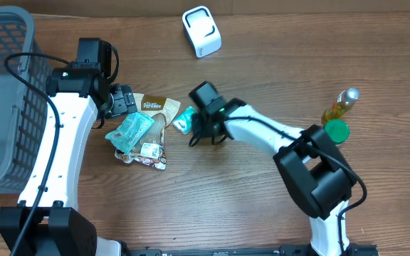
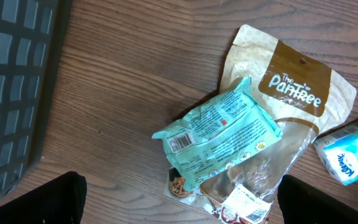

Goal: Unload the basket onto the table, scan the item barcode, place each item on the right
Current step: 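Lower the right gripper and close it on the tissue pack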

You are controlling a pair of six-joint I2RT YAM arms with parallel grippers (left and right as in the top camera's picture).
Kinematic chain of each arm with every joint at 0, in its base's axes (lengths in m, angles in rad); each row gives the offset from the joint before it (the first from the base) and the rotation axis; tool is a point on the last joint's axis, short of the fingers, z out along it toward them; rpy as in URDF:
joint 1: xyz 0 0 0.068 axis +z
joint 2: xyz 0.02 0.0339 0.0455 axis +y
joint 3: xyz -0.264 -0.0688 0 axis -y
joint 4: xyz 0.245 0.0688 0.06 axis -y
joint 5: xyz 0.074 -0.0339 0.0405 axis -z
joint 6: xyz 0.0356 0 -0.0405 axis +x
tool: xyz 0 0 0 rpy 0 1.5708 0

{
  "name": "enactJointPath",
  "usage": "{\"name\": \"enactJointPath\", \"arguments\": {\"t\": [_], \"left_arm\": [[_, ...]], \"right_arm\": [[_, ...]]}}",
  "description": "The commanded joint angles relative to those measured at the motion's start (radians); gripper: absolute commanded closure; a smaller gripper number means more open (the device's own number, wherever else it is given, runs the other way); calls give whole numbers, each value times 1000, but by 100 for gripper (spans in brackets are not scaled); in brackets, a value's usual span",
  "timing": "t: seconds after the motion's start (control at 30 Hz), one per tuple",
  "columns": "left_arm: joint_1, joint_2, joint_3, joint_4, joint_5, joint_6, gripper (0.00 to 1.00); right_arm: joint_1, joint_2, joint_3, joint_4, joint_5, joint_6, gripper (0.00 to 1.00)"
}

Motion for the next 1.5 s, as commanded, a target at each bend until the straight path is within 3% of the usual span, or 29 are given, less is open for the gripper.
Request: {"name": "enactJointPath", "arguments": {"t": [0.0,0.3,0.4,0.5,0.7,1.3,1.47], "left_arm": [[-3,3,9,0,-3,-10,0],[-3,3,9,0,-3,-10,0],[-3,3,9,0,-3,-10,1],[-3,3,9,0,-3,-10,0],[-3,3,9,0,-3,-10,0],[-3,3,9,0,-3,-10,0],[-3,3,9,0,-3,-10,0]], "right_arm": [[-47,3,-7,22,27,4,90],[-77,3,-7,40,-76,5,85],[-78,2,7,55,-112,5,89],[-78,-10,63,55,-173,14,83],[-74,-12,100,64,-173,135,81],[-15,1,91,35,-164,135,71],[-15,1,78,31,-139,135,65]]}}
